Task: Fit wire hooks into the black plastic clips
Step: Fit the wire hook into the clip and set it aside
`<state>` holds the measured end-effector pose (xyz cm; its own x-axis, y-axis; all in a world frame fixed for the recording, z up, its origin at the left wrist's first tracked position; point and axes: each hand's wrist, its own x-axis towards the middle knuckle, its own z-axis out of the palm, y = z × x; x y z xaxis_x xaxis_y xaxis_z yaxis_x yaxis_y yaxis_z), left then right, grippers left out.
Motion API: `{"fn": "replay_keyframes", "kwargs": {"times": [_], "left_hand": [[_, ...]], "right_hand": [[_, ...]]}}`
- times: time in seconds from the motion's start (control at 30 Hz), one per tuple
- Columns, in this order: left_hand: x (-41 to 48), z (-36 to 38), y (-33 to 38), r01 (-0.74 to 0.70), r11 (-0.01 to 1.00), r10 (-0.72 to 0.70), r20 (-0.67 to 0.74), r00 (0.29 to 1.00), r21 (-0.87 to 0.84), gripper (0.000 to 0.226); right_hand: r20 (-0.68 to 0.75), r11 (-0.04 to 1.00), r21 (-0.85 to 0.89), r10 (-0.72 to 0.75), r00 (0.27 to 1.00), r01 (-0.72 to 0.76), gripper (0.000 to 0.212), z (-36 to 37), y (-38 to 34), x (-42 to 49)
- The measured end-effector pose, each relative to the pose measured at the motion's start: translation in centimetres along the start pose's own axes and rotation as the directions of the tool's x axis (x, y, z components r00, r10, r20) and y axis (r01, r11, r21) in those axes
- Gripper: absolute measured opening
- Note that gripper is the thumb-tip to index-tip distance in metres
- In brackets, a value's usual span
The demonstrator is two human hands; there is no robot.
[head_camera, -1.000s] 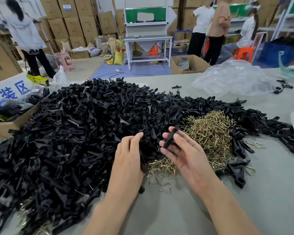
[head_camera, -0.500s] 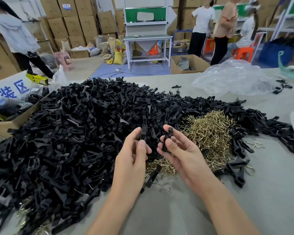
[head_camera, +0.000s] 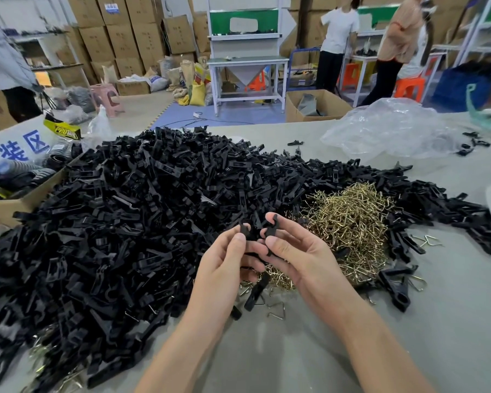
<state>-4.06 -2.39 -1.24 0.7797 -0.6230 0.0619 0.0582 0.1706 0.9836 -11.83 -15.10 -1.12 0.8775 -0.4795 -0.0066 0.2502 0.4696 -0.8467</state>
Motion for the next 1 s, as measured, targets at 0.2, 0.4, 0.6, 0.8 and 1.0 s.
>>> {"fn": "replay_keyframes", "kwargs": {"times": [0.2, 0.4, 0.6, 0.8, 1.0], "left_hand": [[-0.14, 0.08, 0.15, 0.001, 1.0, -0.001, 0.01, 1.0, 0.013, 0.025], [-0.34, 0.1, 0.19, -0.065, 0.996, 0.063, 0.043, 0.997, 0.064, 0.017], [-0.52, 0.08, -0.1, -0.105, 0.987, 0.098, 0.056, 0.994, 0.122, 0.017], [-0.59, 0.35, -0.27, -0.116, 0.983, 0.112, 0.037, 0.993, 0.145, 0.018], [-0.68, 0.15, -0.63, -0.155, 0.956, 0.155, 0.019, 0.988, 0.25, 0.015]], "right_hand": [[0.002, 0.999, -0.039, -0.011, 1.0, 0.011, 0.041, 0.12, -0.16, -0.11], [0.048, 0.995, -0.09, -0.029, 0.998, 0.033, 0.042, -0.11, -0.14, -0.29], [0.067, 0.994, -0.102, -0.04, 0.997, 0.046, 0.039, -0.17, -0.08, -0.3], [0.083, 0.988, -0.142, -0.047, 0.995, 0.058, 0.041, -0.38, -0.04, -0.32], [0.074, 0.969, -0.236, -0.06, 0.995, 0.076, 0.046, -0.69, 0.34, -0.29]]}}
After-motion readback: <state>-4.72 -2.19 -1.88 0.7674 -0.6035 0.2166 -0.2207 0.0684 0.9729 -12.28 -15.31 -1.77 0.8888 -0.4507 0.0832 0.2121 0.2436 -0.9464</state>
